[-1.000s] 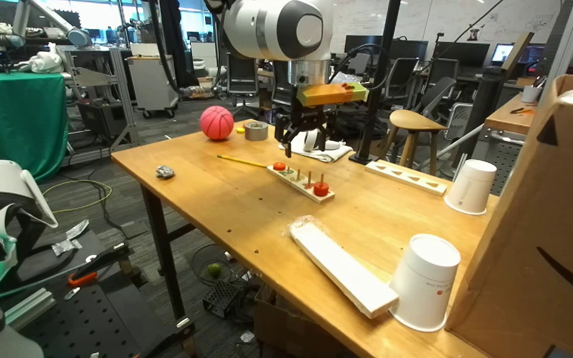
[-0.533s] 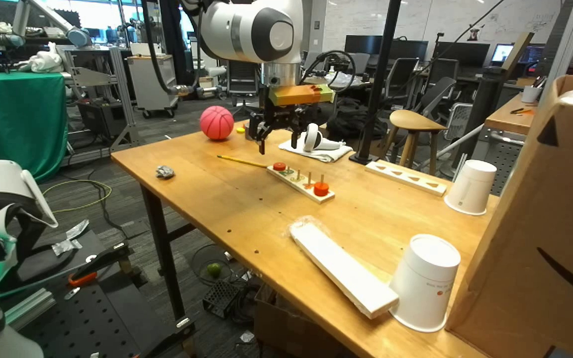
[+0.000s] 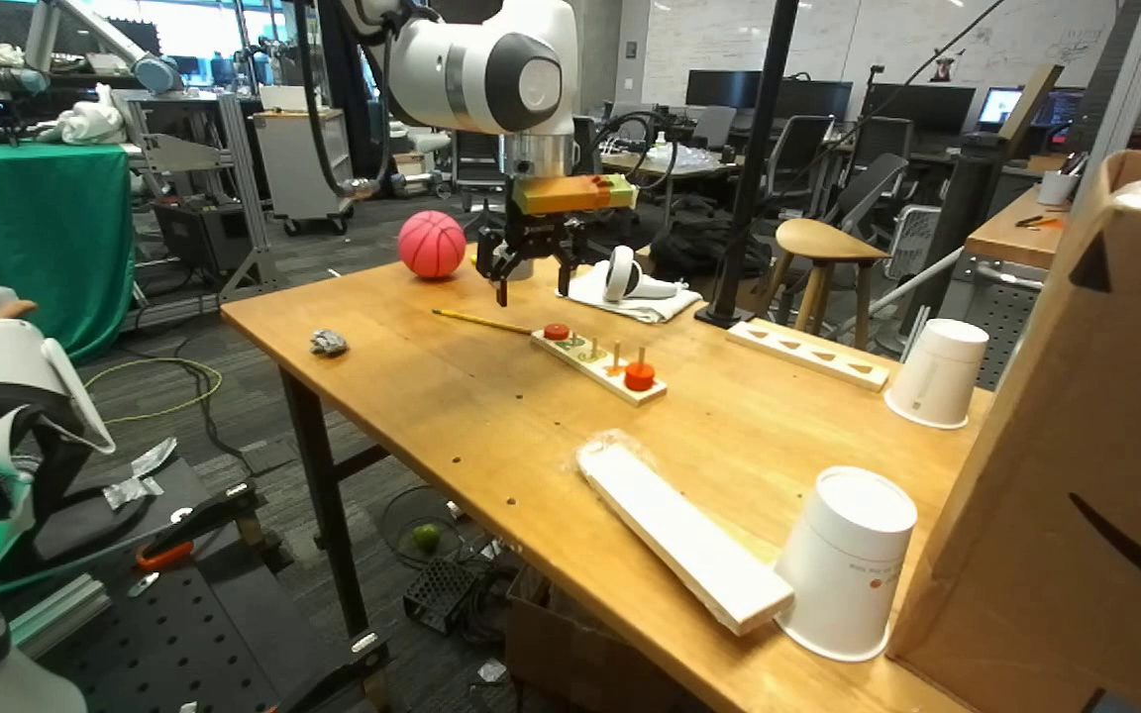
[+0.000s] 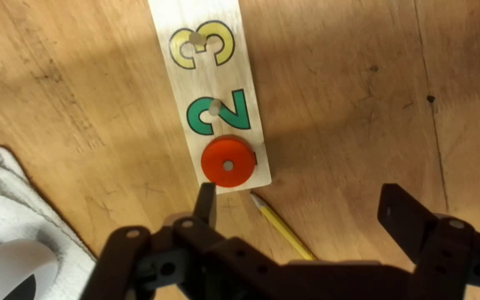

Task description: Place the right and left stacks of orange round blocks in the first right position on the wooden board, respectively.

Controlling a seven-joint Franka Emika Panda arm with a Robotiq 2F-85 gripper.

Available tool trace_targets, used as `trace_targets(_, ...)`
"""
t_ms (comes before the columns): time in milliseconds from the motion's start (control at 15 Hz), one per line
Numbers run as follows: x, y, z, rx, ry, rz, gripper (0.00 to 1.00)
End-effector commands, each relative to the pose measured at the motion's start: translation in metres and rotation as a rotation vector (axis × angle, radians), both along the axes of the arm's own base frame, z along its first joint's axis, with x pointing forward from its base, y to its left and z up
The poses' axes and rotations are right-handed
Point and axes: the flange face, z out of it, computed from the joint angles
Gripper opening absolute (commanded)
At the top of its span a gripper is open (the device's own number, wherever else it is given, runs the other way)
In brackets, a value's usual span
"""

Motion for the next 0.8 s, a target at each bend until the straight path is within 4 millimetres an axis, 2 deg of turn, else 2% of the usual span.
trace_targets(0,0.021,0.014,-0.005,-0.009,-0.003,0.001,1.0)
trace_targets(200,0.035,0.013,-0.016,-0.021,0.003,-0.001,1.0)
trace_targets(733,0.057,-0.009,-0.037,-0.061,0.016,-0.024,1.0)
